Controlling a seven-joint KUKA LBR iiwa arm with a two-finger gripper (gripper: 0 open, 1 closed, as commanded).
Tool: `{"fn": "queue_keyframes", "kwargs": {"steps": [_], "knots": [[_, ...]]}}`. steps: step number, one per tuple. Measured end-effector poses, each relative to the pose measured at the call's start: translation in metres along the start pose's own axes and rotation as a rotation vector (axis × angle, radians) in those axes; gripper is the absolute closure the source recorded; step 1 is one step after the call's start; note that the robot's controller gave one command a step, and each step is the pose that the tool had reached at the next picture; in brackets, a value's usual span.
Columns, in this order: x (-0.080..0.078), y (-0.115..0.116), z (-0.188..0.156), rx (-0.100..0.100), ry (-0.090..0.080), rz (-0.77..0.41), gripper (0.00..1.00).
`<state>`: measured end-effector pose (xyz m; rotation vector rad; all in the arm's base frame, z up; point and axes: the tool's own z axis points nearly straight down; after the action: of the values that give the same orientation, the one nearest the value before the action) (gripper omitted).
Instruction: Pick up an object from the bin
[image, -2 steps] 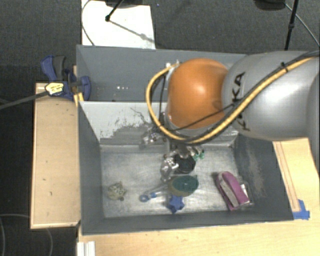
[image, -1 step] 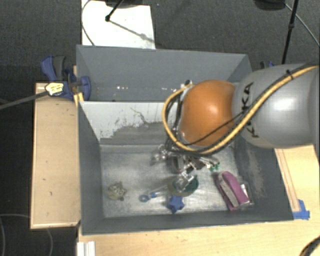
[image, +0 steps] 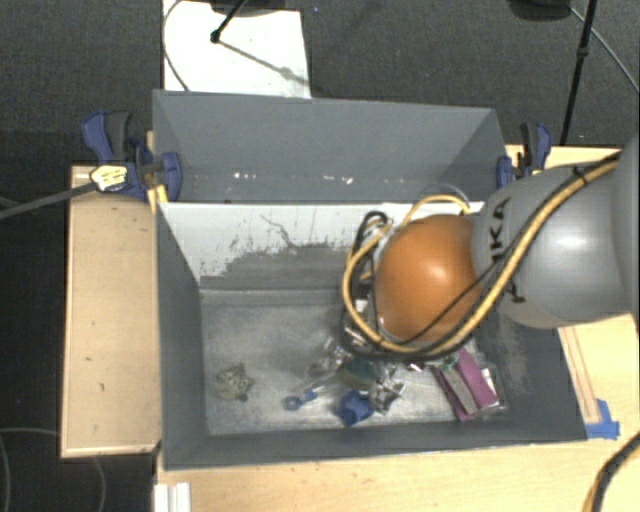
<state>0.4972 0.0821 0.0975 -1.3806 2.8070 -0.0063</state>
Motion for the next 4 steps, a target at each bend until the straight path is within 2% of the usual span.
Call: {"fn": "queue_keyframes", "kwargs": {"steps": [1, 2, 3, 4], "knots": [[-0.003, 0.001, 0.0, 0.003, -0.014, 0.0, 1.0], [0.001, 0.004, 0.004, -0.007, 0.001, 0.0, 0.0], [0.003, 0.004, 0.005, -0.009, 0.006, 0.003, 1.0], [0.108, -0.07, -0.091, -0.005, 0.008, -0.244, 1.0]]}}
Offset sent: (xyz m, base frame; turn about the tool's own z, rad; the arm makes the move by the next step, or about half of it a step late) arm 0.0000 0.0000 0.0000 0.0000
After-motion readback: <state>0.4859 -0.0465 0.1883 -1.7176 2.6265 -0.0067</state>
